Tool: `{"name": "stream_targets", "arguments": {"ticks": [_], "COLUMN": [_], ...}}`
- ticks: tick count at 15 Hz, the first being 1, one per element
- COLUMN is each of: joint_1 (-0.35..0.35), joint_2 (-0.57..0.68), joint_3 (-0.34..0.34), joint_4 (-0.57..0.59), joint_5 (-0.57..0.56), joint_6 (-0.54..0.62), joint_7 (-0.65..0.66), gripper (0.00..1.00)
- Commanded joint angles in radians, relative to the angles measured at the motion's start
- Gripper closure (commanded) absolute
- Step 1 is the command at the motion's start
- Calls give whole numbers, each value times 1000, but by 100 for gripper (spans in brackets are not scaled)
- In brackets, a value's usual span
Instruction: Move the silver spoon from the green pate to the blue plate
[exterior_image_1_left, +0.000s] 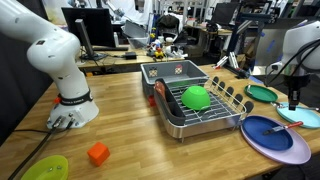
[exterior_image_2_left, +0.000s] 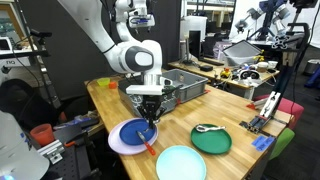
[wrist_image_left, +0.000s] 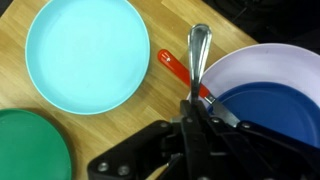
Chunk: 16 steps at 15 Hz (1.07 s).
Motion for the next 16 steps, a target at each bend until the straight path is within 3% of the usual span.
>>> {"name": "stream_targets", "arguments": {"ticks": [1, 5, 7, 16], "joint_1": [15, 46, 45, 54], "joint_2": [-47, -68, -42, -38], "joint_3": [6, 20, 27, 35], "joint_4": [-74, -113, -91, -101], "joint_5": [-122, -250, -221, -237], "joint_6": [13, 6, -2, 11], "joint_7": [-71, -111, -77, -93], "gripper": [99, 99, 94, 99]}}
